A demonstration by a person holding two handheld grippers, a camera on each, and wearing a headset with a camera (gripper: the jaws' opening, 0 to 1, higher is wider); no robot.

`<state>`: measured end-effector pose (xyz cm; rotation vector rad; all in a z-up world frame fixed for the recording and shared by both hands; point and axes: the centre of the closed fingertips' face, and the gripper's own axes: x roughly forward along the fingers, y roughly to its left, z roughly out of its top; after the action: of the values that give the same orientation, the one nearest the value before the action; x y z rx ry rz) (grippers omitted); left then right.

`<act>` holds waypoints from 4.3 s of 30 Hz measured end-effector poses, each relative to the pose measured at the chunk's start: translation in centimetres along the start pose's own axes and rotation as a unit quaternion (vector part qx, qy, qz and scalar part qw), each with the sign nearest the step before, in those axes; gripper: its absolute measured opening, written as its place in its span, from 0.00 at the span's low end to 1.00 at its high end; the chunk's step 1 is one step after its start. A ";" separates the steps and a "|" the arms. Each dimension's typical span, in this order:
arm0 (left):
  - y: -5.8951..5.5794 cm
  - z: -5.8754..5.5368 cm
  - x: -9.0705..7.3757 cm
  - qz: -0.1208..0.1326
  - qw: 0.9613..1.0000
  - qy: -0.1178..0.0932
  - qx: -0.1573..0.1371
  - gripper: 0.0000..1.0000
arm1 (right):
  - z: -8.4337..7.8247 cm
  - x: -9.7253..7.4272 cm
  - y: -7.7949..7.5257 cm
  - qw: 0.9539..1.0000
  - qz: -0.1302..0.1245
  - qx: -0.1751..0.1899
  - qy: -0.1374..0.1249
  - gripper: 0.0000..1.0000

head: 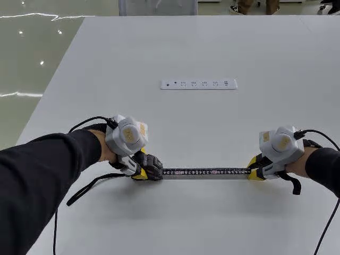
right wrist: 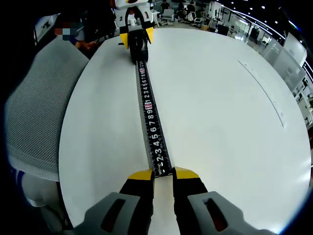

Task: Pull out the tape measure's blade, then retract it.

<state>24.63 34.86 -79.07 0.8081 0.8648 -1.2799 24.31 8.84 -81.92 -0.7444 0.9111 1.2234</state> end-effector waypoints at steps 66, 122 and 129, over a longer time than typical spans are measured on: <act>3.1 -3.3 -4.1 0.128 0.956 -0.127 -0.231 0.92 | 0.9 -2.2 -2.4 0.995 -0.081 0.056 -0.012 0.38; -8.8 -12.7 -14.4 0.266 0.869 -0.232 -0.347 1.00 | -8.5 -13.7 11.6 0.930 -0.240 0.233 -0.153 1.00; -9.0 -12.3 -14.2 0.266 0.869 -0.232 -0.346 1.00 | -9.0 -14.1 11.7 0.928 -0.240 0.237 -0.159 1.00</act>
<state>13.44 51.16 -72.40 0.1168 0.5775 -0.5510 9.94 -3.05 -73.51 -0.3318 0.6619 0.6228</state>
